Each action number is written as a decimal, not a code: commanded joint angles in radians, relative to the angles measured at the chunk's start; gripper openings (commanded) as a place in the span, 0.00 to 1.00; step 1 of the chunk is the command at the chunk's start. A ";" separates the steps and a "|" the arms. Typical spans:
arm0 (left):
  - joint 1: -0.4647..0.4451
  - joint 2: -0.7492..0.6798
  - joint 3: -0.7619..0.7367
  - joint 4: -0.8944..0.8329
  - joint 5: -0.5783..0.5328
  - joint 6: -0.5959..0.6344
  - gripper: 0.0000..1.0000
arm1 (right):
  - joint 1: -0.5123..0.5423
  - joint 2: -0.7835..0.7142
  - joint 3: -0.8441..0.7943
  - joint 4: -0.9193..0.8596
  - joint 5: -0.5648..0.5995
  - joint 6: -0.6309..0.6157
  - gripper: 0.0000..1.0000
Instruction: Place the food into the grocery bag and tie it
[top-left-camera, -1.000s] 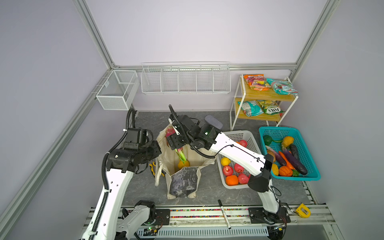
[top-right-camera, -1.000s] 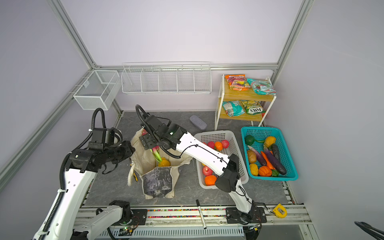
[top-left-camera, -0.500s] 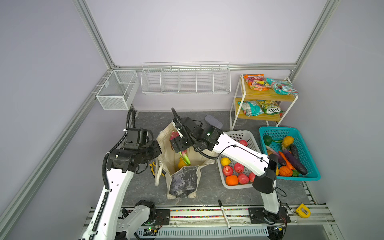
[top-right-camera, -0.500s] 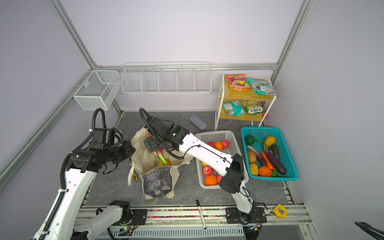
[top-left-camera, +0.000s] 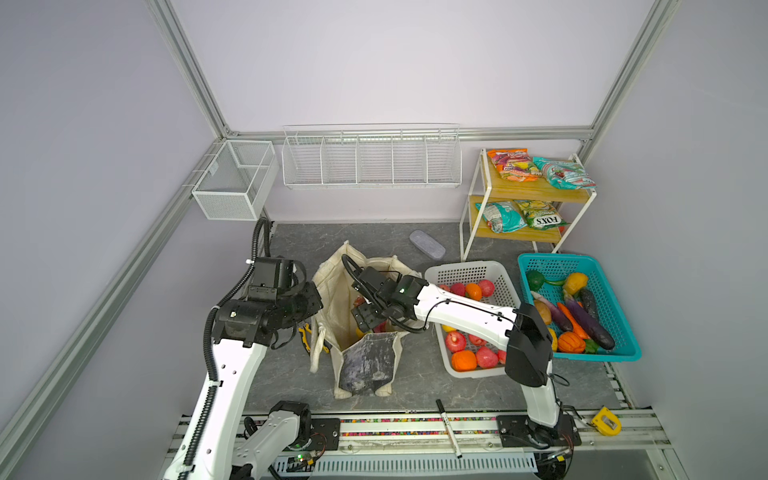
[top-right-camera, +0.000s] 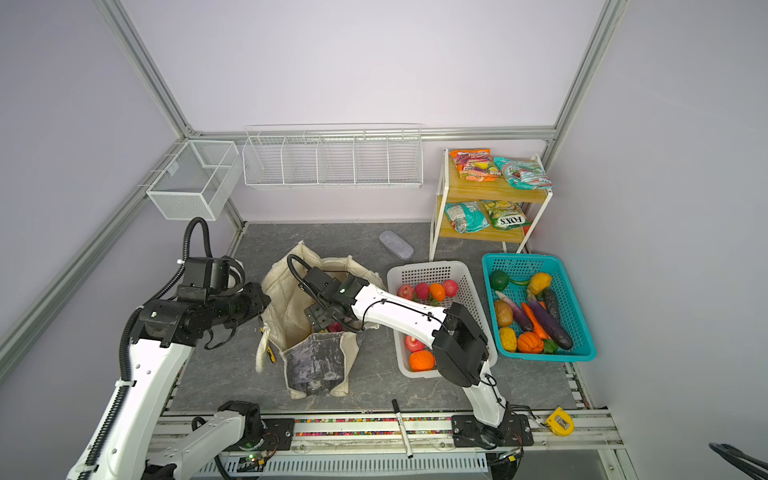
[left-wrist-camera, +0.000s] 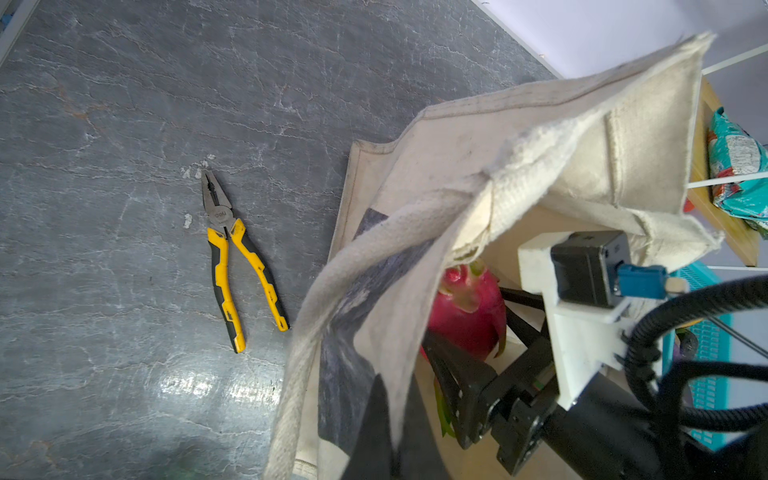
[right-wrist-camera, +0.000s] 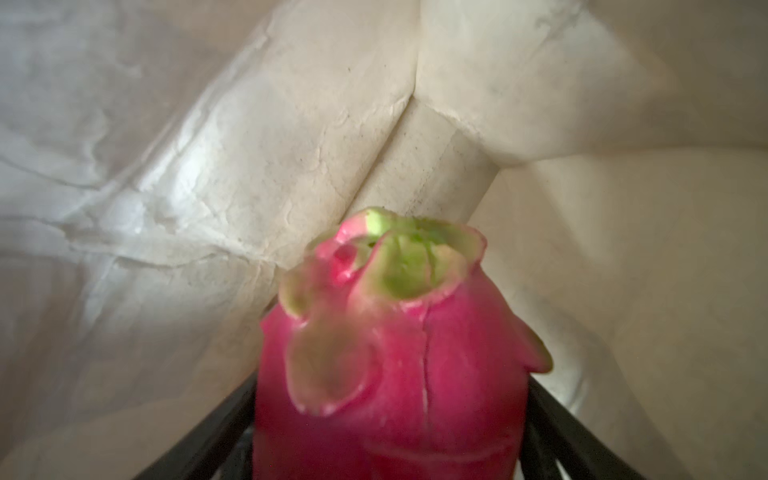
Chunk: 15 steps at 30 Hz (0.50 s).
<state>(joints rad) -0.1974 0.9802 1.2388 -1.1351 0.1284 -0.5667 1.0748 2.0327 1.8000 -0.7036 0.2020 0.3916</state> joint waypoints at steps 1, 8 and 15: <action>-0.004 -0.020 0.003 -0.001 -0.009 -0.004 0.00 | 0.001 -0.003 -0.040 0.100 0.011 0.002 0.87; -0.004 -0.028 0.005 -0.011 -0.016 -0.003 0.00 | 0.001 -0.007 -0.050 0.138 0.031 0.012 0.93; -0.004 -0.026 0.000 -0.006 -0.019 -0.002 0.00 | 0.017 -0.043 -0.042 0.160 0.079 -0.056 0.88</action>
<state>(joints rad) -0.1974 0.9668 1.2385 -1.1419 0.1276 -0.5667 1.0809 2.0327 1.7473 -0.5785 0.2501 0.3763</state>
